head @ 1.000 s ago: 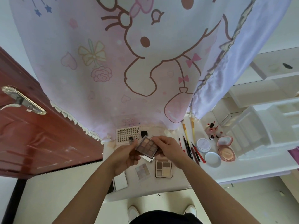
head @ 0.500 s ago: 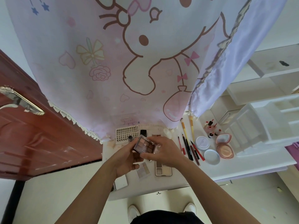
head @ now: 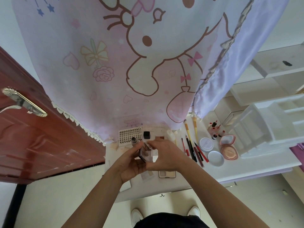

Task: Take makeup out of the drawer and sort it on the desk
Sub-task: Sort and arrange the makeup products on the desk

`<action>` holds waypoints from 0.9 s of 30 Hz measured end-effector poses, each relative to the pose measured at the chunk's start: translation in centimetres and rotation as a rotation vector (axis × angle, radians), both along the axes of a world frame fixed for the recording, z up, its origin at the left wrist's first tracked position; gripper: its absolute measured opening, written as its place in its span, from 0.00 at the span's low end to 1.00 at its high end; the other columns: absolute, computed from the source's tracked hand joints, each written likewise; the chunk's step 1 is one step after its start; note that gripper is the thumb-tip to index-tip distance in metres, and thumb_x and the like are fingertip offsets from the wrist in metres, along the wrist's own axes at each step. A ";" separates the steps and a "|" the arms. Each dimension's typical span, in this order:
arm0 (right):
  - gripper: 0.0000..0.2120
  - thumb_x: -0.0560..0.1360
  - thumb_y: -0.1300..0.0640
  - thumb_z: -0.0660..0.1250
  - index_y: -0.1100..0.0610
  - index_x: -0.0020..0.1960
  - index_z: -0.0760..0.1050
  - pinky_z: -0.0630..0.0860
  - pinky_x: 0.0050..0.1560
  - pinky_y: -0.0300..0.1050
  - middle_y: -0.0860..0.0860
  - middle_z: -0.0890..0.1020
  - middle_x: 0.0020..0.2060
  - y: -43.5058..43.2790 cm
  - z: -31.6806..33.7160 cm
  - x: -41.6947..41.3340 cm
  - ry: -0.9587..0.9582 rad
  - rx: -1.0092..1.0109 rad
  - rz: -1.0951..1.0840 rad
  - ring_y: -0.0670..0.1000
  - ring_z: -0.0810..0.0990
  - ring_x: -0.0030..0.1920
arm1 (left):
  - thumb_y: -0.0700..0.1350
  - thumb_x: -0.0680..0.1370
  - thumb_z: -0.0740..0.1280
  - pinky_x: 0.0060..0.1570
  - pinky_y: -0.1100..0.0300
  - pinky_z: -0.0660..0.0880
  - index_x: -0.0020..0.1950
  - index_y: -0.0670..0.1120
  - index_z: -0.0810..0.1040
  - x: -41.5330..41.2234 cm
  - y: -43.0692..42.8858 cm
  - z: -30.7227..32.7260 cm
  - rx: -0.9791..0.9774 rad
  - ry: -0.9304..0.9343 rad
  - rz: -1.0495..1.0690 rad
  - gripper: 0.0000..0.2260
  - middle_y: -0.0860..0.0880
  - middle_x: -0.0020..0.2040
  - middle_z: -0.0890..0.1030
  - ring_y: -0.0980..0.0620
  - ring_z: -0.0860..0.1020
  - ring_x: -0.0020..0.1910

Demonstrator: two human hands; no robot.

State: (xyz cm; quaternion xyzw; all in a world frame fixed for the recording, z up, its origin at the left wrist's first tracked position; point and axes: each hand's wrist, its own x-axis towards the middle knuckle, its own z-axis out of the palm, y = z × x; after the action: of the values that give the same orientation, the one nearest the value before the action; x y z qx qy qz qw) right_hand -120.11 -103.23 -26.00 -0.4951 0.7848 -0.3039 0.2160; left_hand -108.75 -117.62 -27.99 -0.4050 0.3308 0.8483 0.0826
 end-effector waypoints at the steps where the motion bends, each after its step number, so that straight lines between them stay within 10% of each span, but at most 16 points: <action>1: 0.22 0.64 0.42 0.73 0.48 0.56 0.77 0.74 0.47 0.37 0.41 0.78 0.44 0.0 0.2 0.1 0.005 0.009 0.007 0.44 0.76 0.45 | 0.52 0.68 0.78 0.54 0.43 0.80 0.63 0.36 0.80 0.0 0.1 0.1 -0.013 -0.010 0.010 0.29 0.38 0.57 0.79 0.40 0.79 0.52; 18: 0.11 0.83 0.51 0.60 0.53 0.52 0.79 0.79 0.44 0.38 0.48 0.84 0.41 -0.3 -2.5 -2.0 -0.416 -0.155 -0.483 0.42 0.82 0.38 | 0.51 0.80 0.65 0.45 0.43 0.82 0.64 0.39 0.76 1.4 -0.8 0.4 -0.034 -0.007 0.021 0.19 0.32 0.58 0.81 0.32 0.80 0.53; 27: 0.11 0.83 0.50 0.61 0.50 0.62 0.76 0.79 0.50 0.44 0.42 0.82 0.45 -3.2 -5.8 -0.2 -0.561 -0.010 -0.475 0.45 0.83 0.45 | 0.54 0.83 0.60 0.51 0.52 0.76 0.63 0.46 0.79 3.6 -6.5 -2.1 -0.421 -0.090 0.215 0.16 0.46 0.50 0.84 0.51 0.81 0.49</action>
State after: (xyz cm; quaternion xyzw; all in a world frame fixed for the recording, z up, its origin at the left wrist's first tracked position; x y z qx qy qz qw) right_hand -120.35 -106.41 -31.84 -0.1976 0.7867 -0.4732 0.3437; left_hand -105.10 -124.12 -30.11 -0.4835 0.4514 0.7457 -0.0797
